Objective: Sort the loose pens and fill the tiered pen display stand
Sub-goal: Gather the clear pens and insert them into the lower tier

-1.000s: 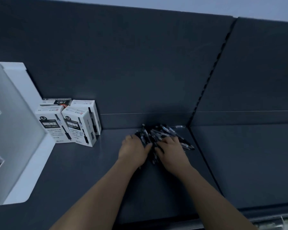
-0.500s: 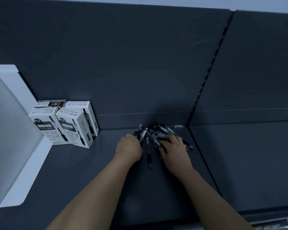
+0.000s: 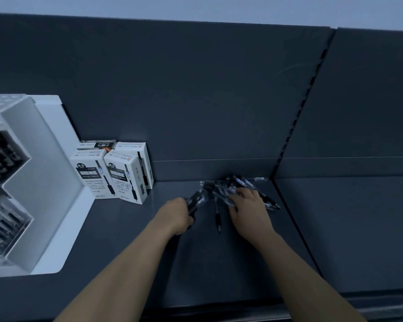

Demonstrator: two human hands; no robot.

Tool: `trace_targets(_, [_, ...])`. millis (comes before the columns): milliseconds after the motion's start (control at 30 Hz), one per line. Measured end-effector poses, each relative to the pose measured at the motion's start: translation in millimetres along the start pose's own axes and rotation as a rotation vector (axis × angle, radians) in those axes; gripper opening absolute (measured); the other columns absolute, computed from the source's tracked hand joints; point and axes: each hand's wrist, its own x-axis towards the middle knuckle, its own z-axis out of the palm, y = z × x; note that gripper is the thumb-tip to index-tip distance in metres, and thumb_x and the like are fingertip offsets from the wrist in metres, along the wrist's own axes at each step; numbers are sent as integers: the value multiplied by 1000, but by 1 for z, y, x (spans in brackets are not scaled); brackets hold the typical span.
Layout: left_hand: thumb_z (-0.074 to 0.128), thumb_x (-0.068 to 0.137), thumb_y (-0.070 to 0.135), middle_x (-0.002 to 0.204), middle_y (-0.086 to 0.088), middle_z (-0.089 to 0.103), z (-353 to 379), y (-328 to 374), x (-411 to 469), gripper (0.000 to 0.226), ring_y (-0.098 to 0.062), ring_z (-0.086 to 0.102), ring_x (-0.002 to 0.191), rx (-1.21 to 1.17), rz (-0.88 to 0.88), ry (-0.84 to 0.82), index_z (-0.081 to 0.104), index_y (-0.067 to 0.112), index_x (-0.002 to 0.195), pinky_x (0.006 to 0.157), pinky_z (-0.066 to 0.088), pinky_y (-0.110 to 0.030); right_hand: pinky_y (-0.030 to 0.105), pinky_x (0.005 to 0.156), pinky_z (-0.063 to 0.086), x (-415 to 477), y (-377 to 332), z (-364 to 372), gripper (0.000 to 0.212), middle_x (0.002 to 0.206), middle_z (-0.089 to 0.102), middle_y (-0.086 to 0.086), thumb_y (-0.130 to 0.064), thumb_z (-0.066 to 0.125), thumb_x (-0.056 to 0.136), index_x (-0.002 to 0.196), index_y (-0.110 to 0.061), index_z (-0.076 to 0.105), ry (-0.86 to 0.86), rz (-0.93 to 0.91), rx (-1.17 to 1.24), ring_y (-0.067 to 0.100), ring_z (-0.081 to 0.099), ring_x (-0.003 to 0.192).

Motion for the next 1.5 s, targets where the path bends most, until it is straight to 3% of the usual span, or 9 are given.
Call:
trace_targets(133, [58, 90, 27, 86, -8, 57, -7, -16, -14, 18, -27, 61, 86, 14, 20, -46, 55, 9, 93, 65, 41, -25, 29, 105, 32, -2, -15, -1, 33, 137, 48, 5, -17, 46, 97, 125, -11, 61, -18, -23, 8, 25, 39, 125])
trace_targets(233, [55, 92, 25, 73, -3, 59, -18, -31, -25, 22, -18, 57, 66, -285, -10, -49, 52, 13, 74, 57, 43, -27, 28, 104, 33, 0, -30, -2, 31, 130, 53, 5, -17, 45, 97, 123, -11, 63, -47, -29, 105, 24, 39, 124])
trace_targets(333, [49, 96, 11, 78, -13, 67, -23, -42, -40, 10, -22, 62, 66, -832, -26, -115, 56, 6, 90, 68, 57, -36, 27, 98, 37, 2, -56, -8, 27, 117, 64, 6, -19, 51, 97, 117, -10, 67, -67, -49, 261, 23, 52, 115])
trace_targets(433, [52, 97, 8, 71, -10, 63, -28, -57, -59, 3, -19, 59, 57, -1044, 32, -98, 52, 6, 95, 52, 53, -29, 23, 85, 44, 1, -90, -19, 23, 104, 72, 3, -22, 55, 97, 105, -9, 72, -111, -39, 463, 15, 64, 96])
trace_targets(567, [52, 97, 6, 55, 1, 62, -40, -79, -82, 7, -11, 55, 44, -1005, 187, -39, 52, 6, 89, 44, 44, -22, 27, 74, 47, -3, -135, -29, 17, 84, 72, -1, -26, 60, 94, 84, -17, 72, -187, -3, 674, 8, 62, 76])
trace_targets(700, [53, 97, 12, 76, -6, 68, -53, -108, -100, 12, -17, 63, 60, -1028, 254, -50, 58, 4, 105, 54, 51, -29, 21, 63, 44, -10, -174, -32, 18, 68, 66, -7, -21, 63, 92, 80, -11, 70, -222, 96, 810, 3, 56, 62])
trace_targets(1067, [58, 94, 23, 52, 1, 55, -79, -190, -141, 20, -12, 50, 44, -759, 279, 92, 63, 6, 85, 46, 42, -23, 28, 53, 55, -51, -249, -48, 18, 58, 63, 10, 7, 52, 89, 75, -3, 55, 96, 391, 1249, 19, 62, 52])
trace_targets(1267, [57, 92, 23, 67, -1, 54, -77, -202, -144, 7, -15, 49, 56, -697, 281, 243, 54, 17, 91, 56, 41, -30, 17, 57, 52, -87, -251, -38, 5, 66, 68, 6, 0, 69, 85, 89, -2, 71, -268, 310, 962, 9, 61, 55])
trace_targets(1500, [57, 94, 25, 74, 5, 55, -75, -208, -164, 6, -11, 52, 65, -582, 304, 324, 51, 24, 93, 57, 37, -27, 18, 64, 48, -81, -279, -24, 11, 74, 72, -8, -21, 72, 86, 95, -19, 78, -313, 33, 601, -4, 60, 62])
